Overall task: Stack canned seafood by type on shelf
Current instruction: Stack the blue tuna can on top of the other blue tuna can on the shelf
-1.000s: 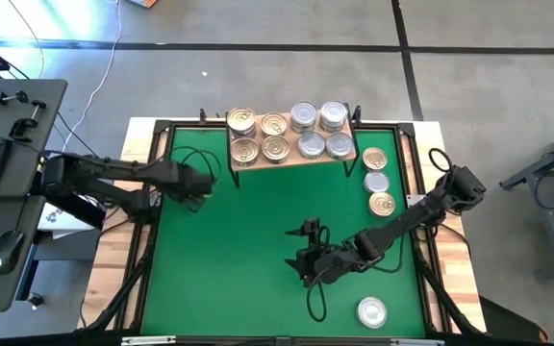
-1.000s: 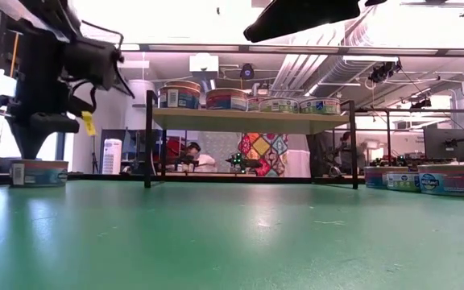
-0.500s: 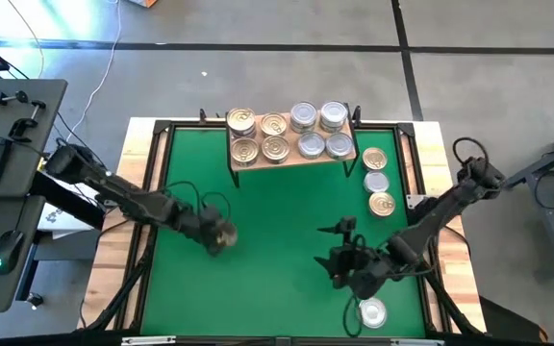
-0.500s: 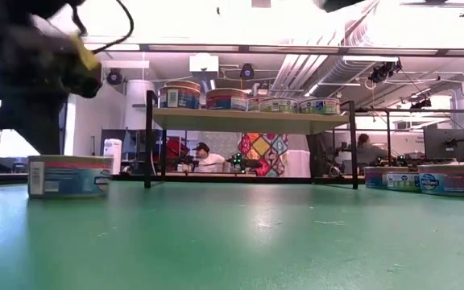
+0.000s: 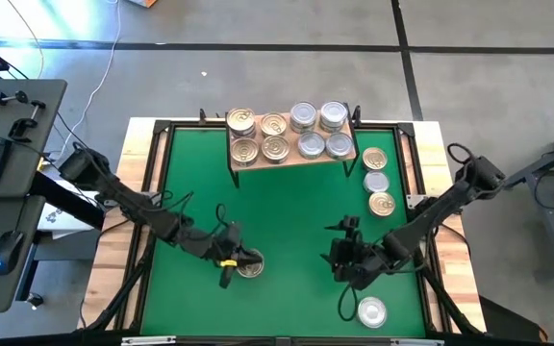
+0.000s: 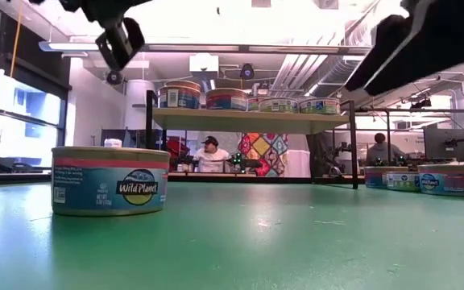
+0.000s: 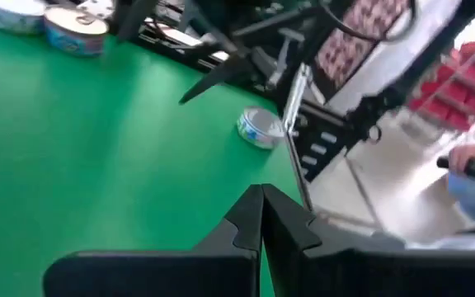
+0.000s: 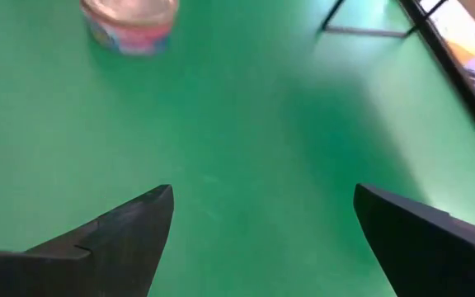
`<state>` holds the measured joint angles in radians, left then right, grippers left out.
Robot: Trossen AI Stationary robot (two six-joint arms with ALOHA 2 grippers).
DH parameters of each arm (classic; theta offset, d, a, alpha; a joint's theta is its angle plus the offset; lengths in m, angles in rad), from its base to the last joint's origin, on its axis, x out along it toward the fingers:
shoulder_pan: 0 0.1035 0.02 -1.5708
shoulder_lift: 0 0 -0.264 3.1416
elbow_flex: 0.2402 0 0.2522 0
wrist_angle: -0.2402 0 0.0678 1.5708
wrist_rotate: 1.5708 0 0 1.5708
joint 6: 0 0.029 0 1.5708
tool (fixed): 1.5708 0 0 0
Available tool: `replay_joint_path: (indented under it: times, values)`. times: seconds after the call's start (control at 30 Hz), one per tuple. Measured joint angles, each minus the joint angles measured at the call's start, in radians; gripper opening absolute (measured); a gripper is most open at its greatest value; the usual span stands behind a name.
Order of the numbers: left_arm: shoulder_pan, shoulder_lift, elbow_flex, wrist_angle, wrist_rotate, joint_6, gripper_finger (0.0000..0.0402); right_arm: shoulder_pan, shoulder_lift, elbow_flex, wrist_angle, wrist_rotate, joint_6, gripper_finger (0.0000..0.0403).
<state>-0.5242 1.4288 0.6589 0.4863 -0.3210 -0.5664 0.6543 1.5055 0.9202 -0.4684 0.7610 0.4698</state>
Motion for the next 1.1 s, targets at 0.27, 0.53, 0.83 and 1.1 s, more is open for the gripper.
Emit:
replay_joint_path:
  times: [0.27, 0.53, 0.83, 1.1]
  values:
    - [-0.068, -0.001, 0.151, -0.374, -0.069, -0.006, 0.0000, -0.029, 0.000, -0.243, 0.560, -0.084, -0.002, 0.0369]
    - [-0.226, -0.003, 0.167, -0.741, -0.012, -0.405, 0.0000, -0.135, 0.160, -0.298, 1.028, -0.302, -0.286, 0.0369]
    - [-0.339, 0.097, 0.081, -0.614, -0.256, -0.723, 0.0000, -0.296, 0.450, -0.057, 1.101, -0.557, -0.449, 0.0369]
    - [-0.246, 0.309, 0.060, -0.450, -0.258, -0.731, 0.0000, -0.383, 0.609, 0.109, 1.054, -0.737, -0.472, 0.0369]
